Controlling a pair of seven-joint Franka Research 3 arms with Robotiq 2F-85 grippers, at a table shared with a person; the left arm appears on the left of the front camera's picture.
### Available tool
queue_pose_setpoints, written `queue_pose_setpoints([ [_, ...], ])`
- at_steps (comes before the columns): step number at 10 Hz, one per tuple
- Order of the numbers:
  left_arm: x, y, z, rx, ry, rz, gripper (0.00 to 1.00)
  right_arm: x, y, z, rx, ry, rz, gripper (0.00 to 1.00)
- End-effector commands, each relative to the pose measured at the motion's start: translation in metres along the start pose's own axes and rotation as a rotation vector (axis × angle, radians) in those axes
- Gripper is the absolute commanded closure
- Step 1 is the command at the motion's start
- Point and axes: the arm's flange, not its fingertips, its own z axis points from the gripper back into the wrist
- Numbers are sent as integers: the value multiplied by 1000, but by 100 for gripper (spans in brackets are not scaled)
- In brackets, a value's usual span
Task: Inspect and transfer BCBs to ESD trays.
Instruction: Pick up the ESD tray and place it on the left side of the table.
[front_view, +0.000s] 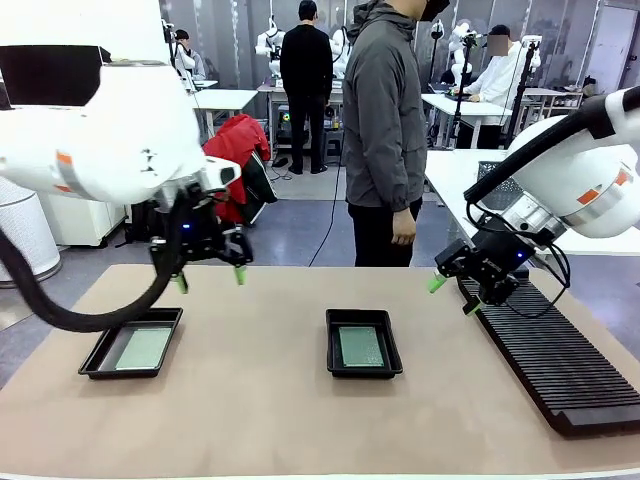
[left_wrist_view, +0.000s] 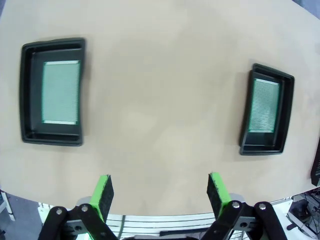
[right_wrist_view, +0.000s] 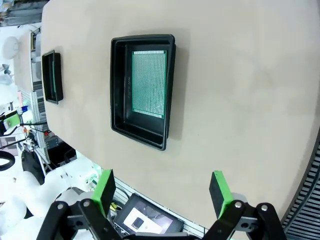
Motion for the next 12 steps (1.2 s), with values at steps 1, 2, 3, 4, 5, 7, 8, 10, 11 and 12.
queue_pose_setpoints([
  [1, 11, -35, -17, 20, -4, 2, 0, -3, -17, -1, 75, 12, 30, 0],
  [2, 12, -54, -26, 32, -6, -5, 0, -4, -23, 0, 89, 19, 37, 0],
  [3, 12, -73, -36, 38, -4, -9, 0, -4, -30, 2, 107, 22, 46, 0],
  [4, 11, -90, -45, 45, -17, -19, 0, -5, -35, 2, 127, 28, 66, 0],
  [5, 10, -105, -55, 55, -25, -32, 0, -6, -38, 2, 146, 35, 87, 0],
  [7, 12, -128, -77, 73, -22, -54, 0, -9, -48, 1, 174, 39, 106, 0],
  [8, 14, -138, -92, 54, -12, -70, 0, -11, -54, 0, 185, 38, 114, 0],
  [10, 17, -150, -112, 51, -2, -96, 0, -12, -61, 0, 199, 33, 110, 0],
  [11, 19, -155, -122, 51, -2, -118, 0, -13, -62, 0, 210, 31, 118, 0],
  [12, 21, -160, -132, 54, 1, -140, 0, -13, -63, -1, 215, 32, 121, 0],
])
